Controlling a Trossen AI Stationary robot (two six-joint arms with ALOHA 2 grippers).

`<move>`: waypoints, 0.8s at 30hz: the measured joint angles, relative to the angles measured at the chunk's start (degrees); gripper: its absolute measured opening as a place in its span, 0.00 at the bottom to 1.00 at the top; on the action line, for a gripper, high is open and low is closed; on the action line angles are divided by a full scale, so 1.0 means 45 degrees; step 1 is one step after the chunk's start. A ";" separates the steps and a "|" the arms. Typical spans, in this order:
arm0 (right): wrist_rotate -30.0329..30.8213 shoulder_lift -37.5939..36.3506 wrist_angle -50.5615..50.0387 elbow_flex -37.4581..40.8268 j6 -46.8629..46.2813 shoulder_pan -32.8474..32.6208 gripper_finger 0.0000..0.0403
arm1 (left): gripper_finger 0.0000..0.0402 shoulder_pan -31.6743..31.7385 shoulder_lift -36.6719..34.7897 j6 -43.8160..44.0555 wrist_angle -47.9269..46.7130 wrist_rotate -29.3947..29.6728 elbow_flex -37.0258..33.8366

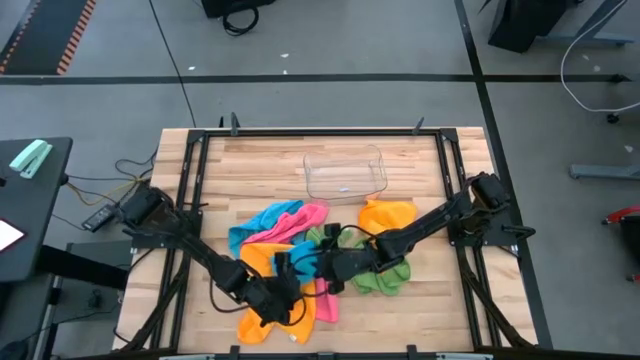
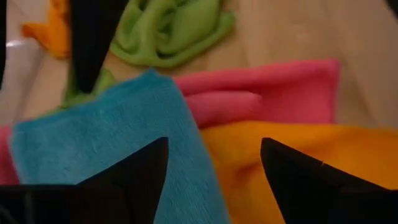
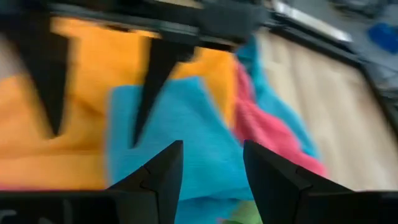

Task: Fold microfiber towels
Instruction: Fold the bottom blue microfiber cloth, then put the folded blue microfiber cloth into the transparent bin

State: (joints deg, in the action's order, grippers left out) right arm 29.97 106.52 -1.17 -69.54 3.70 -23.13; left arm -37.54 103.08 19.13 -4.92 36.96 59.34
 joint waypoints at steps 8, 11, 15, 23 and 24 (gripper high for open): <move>0.2519 -0.0005 -0.0018 0.0000 0.0016 -0.0387 0.44 | 0.67 -0.0140 0.2035 0.1094 -0.3549 0.1695 0.2581; 0.2701 -0.0005 -0.0005 0.0000 0.0128 -0.0434 0.44 | 0.67 -0.0135 0.2568 0.1683 -0.4333 0.1976 0.3122; 0.2686 -0.0010 0.0000 0.0000 0.0047 -0.0448 0.44 | 0.66 -0.0135 0.2962 0.1981 -0.4542 0.2619 0.3248; 0.2644 -0.0029 -0.0013 0.0000 -0.0071 -0.0639 0.44 | 0.59 -0.0126 0.3266 0.1911 -0.5181 0.3738 0.3248; 0.2644 -0.0029 -0.0012 0.0000 -0.0067 -0.0652 0.44 | 0.58 -0.0126 0.3266 0.1942 -0.5444 0.3765 0.3248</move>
State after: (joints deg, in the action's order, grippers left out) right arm 41.87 106.39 -1.23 -69.54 3.40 -26.06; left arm -38.11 117.78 27.87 -29.41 53.90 73.95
